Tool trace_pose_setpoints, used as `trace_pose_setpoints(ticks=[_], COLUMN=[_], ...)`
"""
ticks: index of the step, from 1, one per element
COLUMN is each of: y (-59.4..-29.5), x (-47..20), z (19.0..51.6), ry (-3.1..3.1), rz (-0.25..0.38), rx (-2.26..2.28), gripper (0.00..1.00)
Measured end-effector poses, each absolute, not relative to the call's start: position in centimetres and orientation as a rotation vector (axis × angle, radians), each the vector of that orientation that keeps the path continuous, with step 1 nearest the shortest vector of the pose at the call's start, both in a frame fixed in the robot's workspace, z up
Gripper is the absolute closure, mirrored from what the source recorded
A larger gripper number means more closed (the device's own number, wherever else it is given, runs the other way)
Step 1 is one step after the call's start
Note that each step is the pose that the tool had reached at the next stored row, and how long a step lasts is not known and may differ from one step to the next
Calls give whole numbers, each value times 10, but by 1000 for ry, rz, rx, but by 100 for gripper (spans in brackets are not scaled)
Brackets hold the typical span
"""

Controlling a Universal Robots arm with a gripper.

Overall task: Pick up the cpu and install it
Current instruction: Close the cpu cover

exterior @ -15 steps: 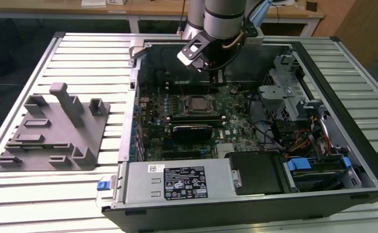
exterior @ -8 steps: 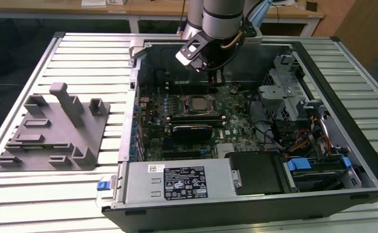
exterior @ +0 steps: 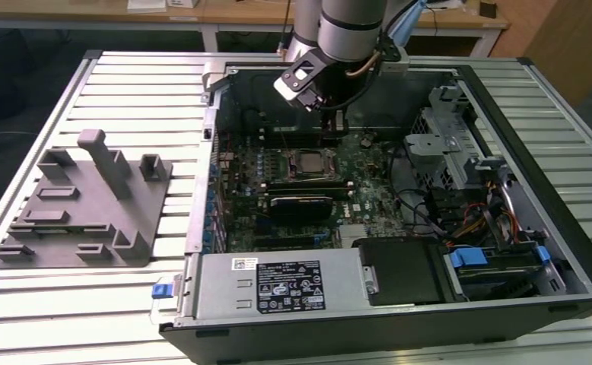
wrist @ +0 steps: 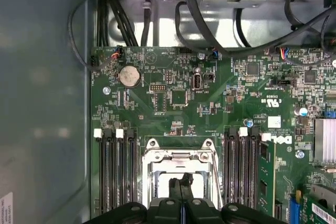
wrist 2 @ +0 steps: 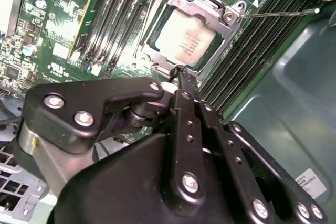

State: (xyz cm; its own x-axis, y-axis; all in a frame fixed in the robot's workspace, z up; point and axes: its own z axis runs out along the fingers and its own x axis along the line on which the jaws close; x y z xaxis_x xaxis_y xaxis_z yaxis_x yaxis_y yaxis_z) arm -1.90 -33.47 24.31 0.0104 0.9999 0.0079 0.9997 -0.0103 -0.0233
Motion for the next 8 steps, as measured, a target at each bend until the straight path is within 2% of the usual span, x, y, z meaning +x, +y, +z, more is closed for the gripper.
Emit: trace_pose_setpoints(ticks=[8], y=[-336], x=[-20], z=[236], ry=[-2195], rz=[14], rx=[-2218], gripper=[89])
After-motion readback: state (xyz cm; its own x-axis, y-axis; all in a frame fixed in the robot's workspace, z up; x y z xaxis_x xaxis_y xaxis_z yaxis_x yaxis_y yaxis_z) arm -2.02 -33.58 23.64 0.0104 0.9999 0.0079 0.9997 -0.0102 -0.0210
